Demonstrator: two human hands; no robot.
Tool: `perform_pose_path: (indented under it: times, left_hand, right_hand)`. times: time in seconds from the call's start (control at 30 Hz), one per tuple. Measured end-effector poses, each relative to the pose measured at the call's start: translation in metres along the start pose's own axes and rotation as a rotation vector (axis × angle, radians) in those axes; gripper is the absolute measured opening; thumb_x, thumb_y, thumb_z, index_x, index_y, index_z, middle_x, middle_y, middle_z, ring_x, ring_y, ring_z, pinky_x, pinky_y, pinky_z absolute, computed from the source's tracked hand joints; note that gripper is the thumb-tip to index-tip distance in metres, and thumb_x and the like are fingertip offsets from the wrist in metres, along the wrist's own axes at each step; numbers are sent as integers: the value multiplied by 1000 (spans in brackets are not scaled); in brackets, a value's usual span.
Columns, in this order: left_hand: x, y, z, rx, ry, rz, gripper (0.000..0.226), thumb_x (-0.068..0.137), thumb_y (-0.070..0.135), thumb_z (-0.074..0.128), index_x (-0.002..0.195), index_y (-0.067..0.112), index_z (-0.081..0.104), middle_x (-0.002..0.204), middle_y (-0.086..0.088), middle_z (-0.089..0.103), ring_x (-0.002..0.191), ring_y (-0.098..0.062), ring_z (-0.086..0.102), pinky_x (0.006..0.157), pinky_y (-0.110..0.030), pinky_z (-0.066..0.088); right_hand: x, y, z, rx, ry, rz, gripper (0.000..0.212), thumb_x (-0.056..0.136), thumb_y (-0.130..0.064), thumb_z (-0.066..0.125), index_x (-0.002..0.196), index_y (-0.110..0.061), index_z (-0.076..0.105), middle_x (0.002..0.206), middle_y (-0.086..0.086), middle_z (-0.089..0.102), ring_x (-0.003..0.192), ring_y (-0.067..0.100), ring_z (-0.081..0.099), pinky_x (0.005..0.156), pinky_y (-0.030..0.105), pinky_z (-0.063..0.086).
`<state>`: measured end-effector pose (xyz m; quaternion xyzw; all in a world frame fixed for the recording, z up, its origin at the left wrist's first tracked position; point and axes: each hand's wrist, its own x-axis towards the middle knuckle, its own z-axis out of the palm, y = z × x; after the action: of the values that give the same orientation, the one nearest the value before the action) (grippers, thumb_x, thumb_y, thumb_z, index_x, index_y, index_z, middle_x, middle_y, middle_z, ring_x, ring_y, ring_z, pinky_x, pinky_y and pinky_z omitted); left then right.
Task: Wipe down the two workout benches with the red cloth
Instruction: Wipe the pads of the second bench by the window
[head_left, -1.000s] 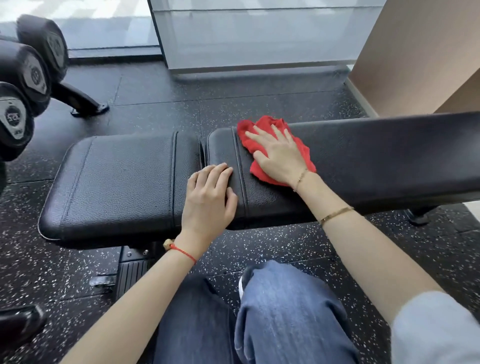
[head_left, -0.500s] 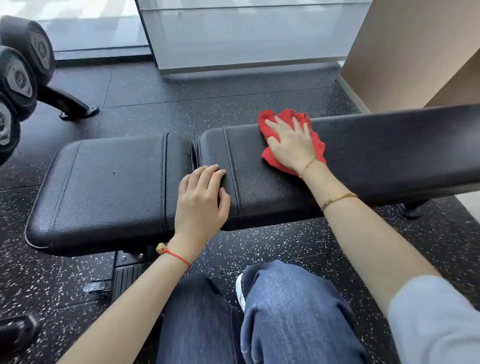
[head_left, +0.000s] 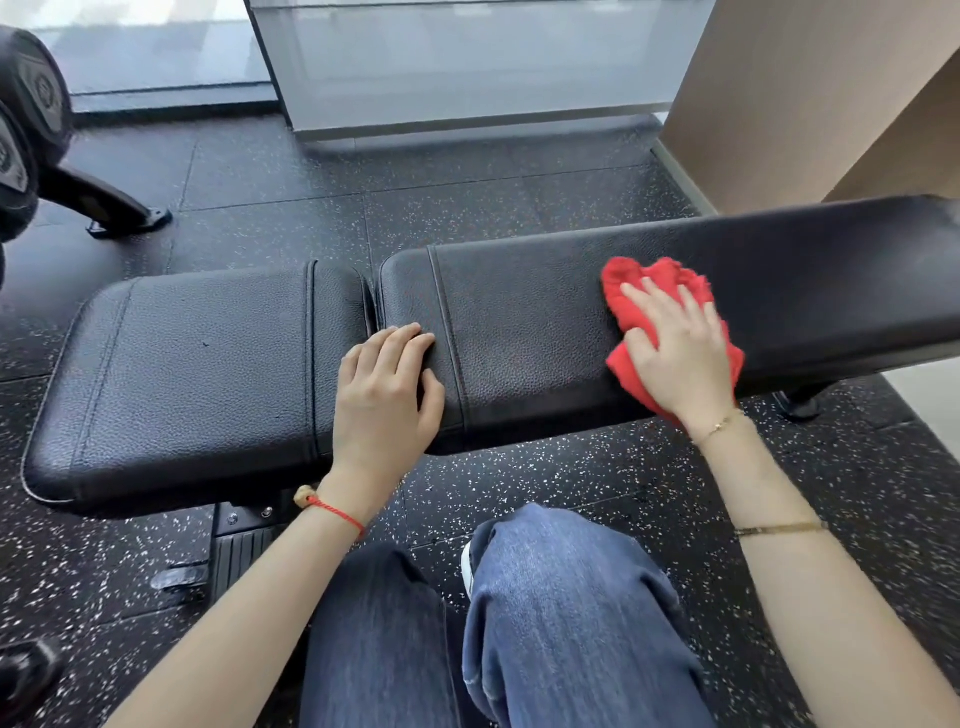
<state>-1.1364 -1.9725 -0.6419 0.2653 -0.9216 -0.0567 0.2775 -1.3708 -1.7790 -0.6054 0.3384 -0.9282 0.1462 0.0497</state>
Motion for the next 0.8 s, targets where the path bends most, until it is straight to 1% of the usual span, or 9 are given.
perform_pose_path:
  times: [0.07,0.13,0.2,0.37,0.43,0.5,0.6,0.7,0.8]
  left_hand:
    - [1,0,1,3,10,4,36,92,21,50,124,10,63,132,-5,62,126,-28,54,108,-45,40]
    - [1,1,2,3,17,8,36,92,21,49,123,10,63,131,-5,62,125,-28,54,108,-43,40]
    - [0,2,2,3,21,10,36,92,21,49,123,9,62,131,-6,62,124,-29,54,108,-42,40]
    - [2,0,1,15,8,8,36,91,21,51,123,10,64,131,-5,63,124,-28,55,108,-44,40]
    - [2,1,-1,25,4,7,35,90,21,53,121,10,65,130,-5,64,123,-28,57,107,-46,40]
    - [2,1,-5,30,16,9,32,89,20,56,117,9,67,127,-5,66,120,-28,58,107,-46,41]
    - [-5,-8,-16,48,36,-7,29,88,18,57,113,9,68,123,-5,67,119,-28,59,106,-46,41]
    - [-18,-24,-32,74,88,-47,28,88,16,58,112,9,69,121,-5,68,118,-28,61,105,-48,42]
    - [-32,-50,-53,117,158,-111,28,88,14,57,113,10,69,120,-4,69,116,-27,61,106,-46,42]
  right_hand:
    - [15,8,0,11,8,144,52,91,-34,40,143,-32,45,155,-6,36,146,28,24,121,45,8]
    - [26,-4,6,-5,-13,184,51,94,-32,42,145,-33,42,157,-7,32,146,29,22,122,45,5]
    - [28,-27,12,-3,-56,99,52,94,-32,42,146,-35,39,158,-9,29,147,29,20,122,45,5]
    - [3,-88,22,67,-169,-312,57,89,-34,46,146,-36,39,157,-11,30,148,26,18,122,44,4]
    - [-1,-96,24,100,-200,-406,60,85,-36,43,145,-36,40,157,-13,31,149,25,18,122,44,5]
    - [6,-94,23,140,-224,-432,58,86,-33,46,144,-36,41,156,-13,31,149,24,17,122,46,6]
    - [31,-99,29,147,-241,-425,54,93,-26,47,146,-35,39,157,-12,29,150,23,14,122,45,3]
    - [61,-130,40,148,-250,-411,50,97,-28,43,147,-33,38,158,-11,28,150,24,13,122,45,0]
    - [73,-177,50,205,-287,-496,48,98,-27,41,146,-33,39,156,-11,32,149,23,15,122,45,1]
